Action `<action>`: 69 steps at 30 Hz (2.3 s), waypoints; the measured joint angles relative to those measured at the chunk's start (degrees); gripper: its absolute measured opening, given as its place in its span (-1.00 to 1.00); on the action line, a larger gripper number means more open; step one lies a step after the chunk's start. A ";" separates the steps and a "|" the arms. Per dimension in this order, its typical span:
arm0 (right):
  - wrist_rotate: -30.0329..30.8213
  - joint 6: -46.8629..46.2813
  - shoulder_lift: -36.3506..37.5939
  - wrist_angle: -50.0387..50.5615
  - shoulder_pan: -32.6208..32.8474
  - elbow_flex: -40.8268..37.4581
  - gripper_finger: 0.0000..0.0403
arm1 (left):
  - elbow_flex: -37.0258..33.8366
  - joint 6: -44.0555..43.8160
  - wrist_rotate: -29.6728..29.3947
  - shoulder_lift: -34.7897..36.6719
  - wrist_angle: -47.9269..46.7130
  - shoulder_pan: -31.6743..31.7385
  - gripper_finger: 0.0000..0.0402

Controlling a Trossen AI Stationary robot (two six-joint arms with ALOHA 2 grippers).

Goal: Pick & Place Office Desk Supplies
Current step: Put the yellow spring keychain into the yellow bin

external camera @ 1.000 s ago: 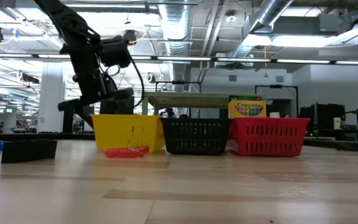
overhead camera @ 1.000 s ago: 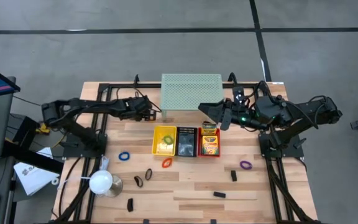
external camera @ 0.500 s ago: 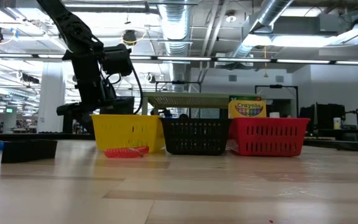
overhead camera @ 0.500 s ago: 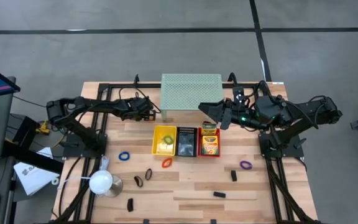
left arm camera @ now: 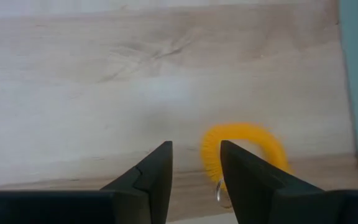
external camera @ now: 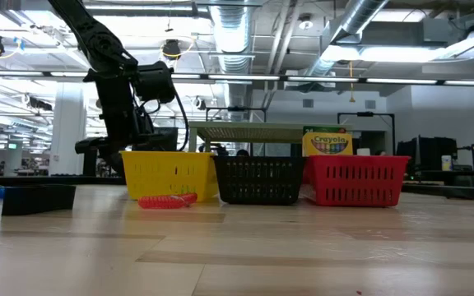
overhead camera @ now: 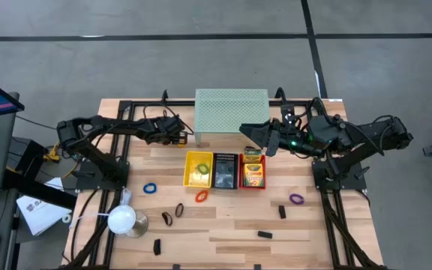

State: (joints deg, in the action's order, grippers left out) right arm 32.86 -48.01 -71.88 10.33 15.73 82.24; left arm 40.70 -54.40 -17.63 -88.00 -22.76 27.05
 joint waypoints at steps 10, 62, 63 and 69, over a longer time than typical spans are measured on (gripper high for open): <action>0.11 0.00 0.00 -0.04 0.00 0.00 -0.23 | -1.76 -1.75 -0.09 -3.27 2.97 -1.66 -0.27; 0.24 1.53 0.00 -0.07 0.00 0.00 -0.23 | -2.01 3.14 7.01 17.28 14.63 -20.22 -0.98; 0.24 1.53 0.00 -0.07 0.00 0.00 -0.23 | -2.03 3.08 6.99 16.86 15.77 -20.93 -0.98; 0.24 1.53 -0.23 -0.03 0.00 0.00 -0.23 | -2.03 3.42 6.98 12.97 18.78 -24.31 -0.98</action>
State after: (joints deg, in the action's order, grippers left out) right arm 33.10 -46.48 -72.11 10.30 15.73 82.24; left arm 38.68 -50.98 -10.65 -75.03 -3.97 2.74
